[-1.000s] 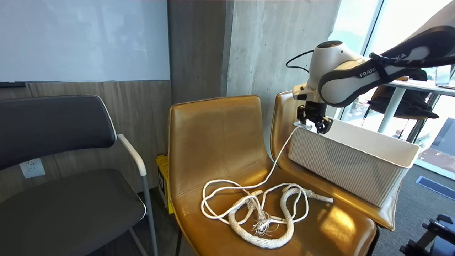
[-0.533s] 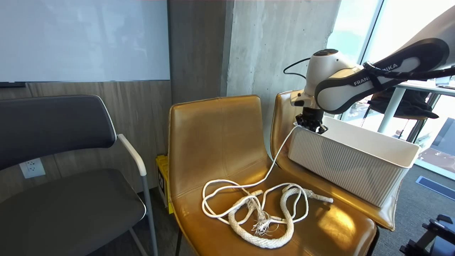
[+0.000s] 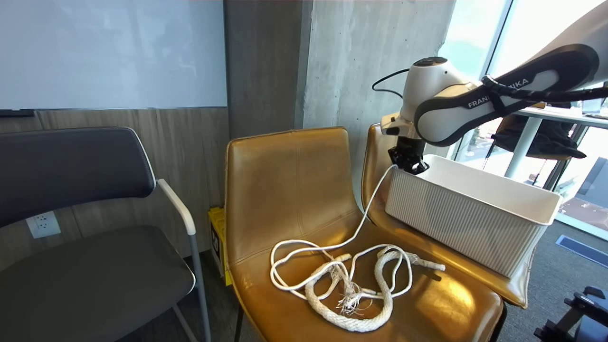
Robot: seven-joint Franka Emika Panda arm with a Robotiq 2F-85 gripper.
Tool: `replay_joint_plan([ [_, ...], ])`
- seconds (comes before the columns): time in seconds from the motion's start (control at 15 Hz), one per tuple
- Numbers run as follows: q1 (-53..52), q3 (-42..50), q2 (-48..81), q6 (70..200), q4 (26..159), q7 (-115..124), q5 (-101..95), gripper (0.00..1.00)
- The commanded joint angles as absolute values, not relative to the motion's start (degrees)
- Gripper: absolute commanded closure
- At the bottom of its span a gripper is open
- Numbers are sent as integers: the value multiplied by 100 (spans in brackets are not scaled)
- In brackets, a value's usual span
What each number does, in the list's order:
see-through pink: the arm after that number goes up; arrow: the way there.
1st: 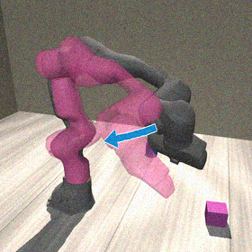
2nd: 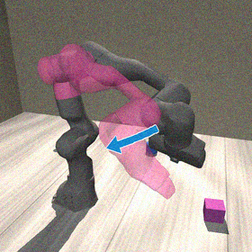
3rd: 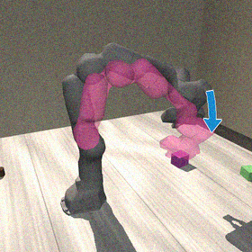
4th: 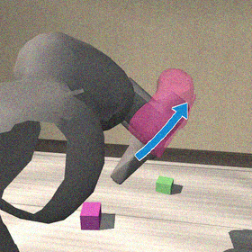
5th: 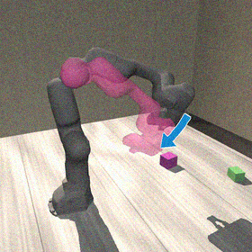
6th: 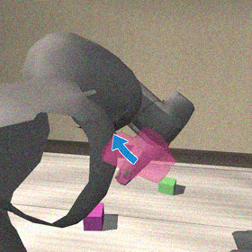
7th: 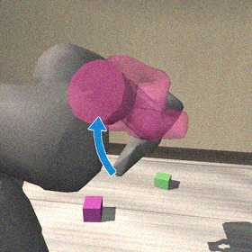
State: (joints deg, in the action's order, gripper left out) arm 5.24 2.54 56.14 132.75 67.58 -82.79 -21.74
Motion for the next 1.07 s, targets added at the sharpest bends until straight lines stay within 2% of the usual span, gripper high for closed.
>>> replay_joint_plan([
  [0.0, 450, 295, 5416, 13074, 6556, -8360, -2163, 99],
  [0.4, 222, 369, 4842, 12671, 6486, -8165, -2222, 99],
  [1.0, -1256, 3, 3156, 11436, 8021, -6397, -2539, 99],
])
